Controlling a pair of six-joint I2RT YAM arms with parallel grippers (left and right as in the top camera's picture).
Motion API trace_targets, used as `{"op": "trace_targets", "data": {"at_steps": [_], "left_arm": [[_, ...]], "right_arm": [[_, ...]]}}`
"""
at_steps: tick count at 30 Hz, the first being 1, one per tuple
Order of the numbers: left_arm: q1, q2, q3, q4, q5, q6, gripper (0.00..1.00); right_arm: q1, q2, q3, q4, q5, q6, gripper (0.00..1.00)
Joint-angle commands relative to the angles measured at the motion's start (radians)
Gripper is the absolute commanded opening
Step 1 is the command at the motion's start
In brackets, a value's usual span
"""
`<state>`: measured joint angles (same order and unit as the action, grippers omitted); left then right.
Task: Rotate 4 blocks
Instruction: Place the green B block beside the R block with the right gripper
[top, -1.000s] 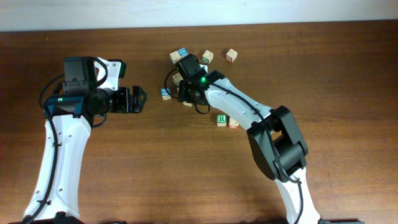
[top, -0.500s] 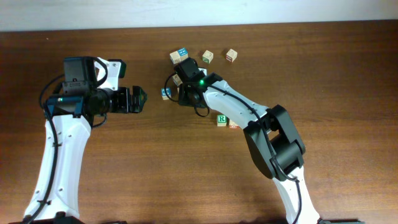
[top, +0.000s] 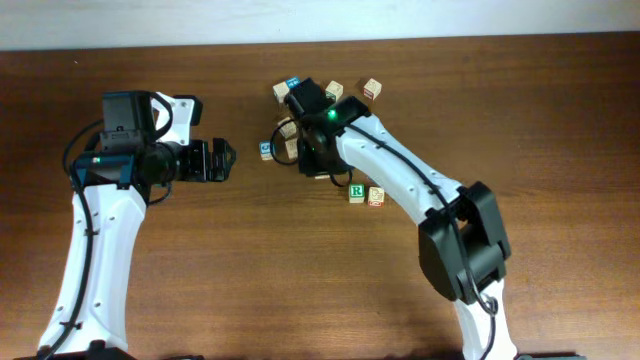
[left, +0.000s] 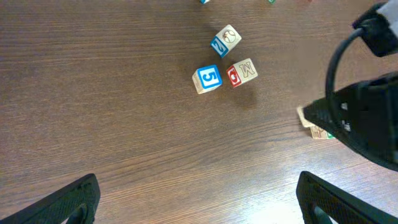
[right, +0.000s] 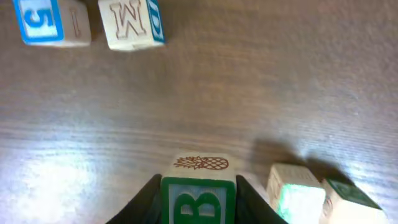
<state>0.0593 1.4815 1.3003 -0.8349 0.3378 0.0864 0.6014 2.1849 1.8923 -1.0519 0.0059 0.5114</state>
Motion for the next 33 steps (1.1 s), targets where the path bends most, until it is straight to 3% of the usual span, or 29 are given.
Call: {"op": "trace_targets", "data": {"at_steps": [1,15,16,22,24,26,27,33], "left_arm": [[0.002,0.003,0.016,-0.001,0.014,0.013,0.99],[0.002,0.003,0.016,-0.001,0.014,0.014,0.99],[0.002,0.003,0.016,-0.001,0.014,0.013,0.99],[0.002,0.003,0.016,-0.001,0.014,0.013,0.99],[0.002,0.003,0.016,-0.001,0.014,0.013,0.99],[0.002,0.003,0.016,-0.001,0.014,0.013,0.99],[0.002,0.003,0.016,-0.001,0.014,0.014,0.99],[0.002,0.003,0.016,-0.001,0.014,0.013,0.99]], "right_arm": [[0.006,-0.011,-0.098,0.011,0.005,0.035,0.29],[0.006,0.011,-0.220,0.062,0.092,0.119,0.30],[0.006,0.011,-0.220,0.062,0.092,0.119,0.41],[0.005,0.010,-0.209,0.072,0.092,0.116,0.43],[-0.006,-0.007,-0.116,0.036,0.084,0.024,0.44],[-0.009,-0.017,0.007,0.034,0.093,-0.110,0.52],[-0.009,-0.017,0.029,0.096,0.112,-0.151,0.58],[-0.005,0.102,0.026,0.398,0.073,-0.280,0.59]]}}
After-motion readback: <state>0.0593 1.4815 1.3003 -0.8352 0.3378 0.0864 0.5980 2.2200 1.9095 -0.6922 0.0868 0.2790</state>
